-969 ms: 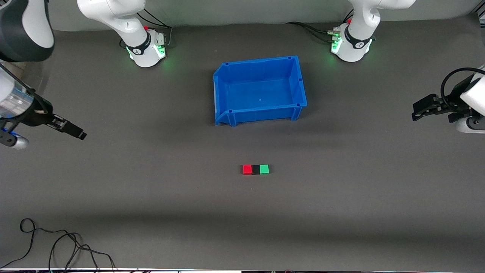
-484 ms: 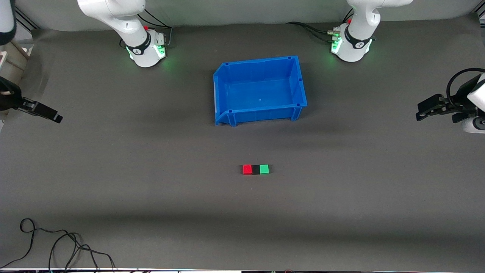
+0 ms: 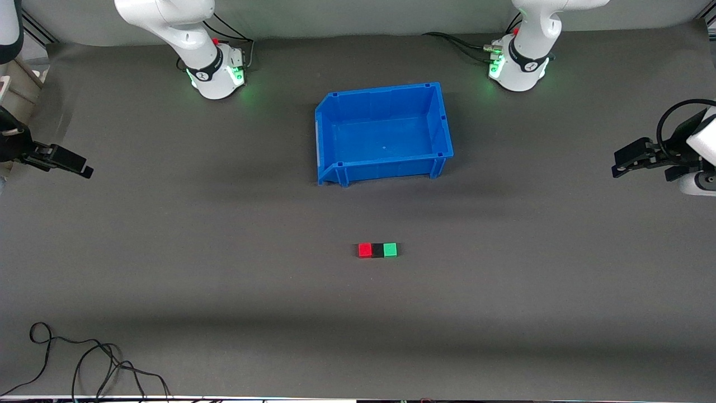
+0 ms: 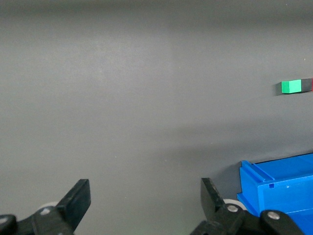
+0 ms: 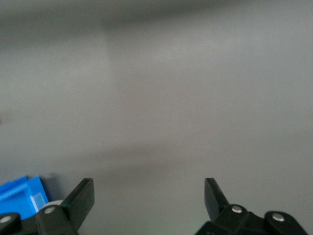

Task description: Attach green and red cubes to black cube

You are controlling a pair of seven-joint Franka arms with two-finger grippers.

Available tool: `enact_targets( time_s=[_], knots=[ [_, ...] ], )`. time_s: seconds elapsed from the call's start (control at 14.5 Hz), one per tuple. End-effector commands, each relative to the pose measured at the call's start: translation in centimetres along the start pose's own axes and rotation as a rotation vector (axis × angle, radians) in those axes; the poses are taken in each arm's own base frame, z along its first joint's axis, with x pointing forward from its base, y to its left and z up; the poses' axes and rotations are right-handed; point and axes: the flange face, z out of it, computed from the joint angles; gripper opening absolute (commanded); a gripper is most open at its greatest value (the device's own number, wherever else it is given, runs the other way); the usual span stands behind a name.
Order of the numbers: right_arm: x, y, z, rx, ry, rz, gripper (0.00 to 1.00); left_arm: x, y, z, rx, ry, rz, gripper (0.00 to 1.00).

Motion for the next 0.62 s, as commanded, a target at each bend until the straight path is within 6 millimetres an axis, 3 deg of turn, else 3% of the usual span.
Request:
enact_targets(
  time_s=[0.0,0.55],
  knots=[
    [0.5,-1.0,-0.3,0.013,0.033,-0.086,1.0,-1.2,-0.1,-0.1,0.016,-0.001,-0.004,1.0],
    [1.5,-3.5,-1.3,-0.002,0.077,-0.091,1.0,-1.4,-0.3,-0.5,0.042,-0.001,-0.004,1.0]
  ],
)
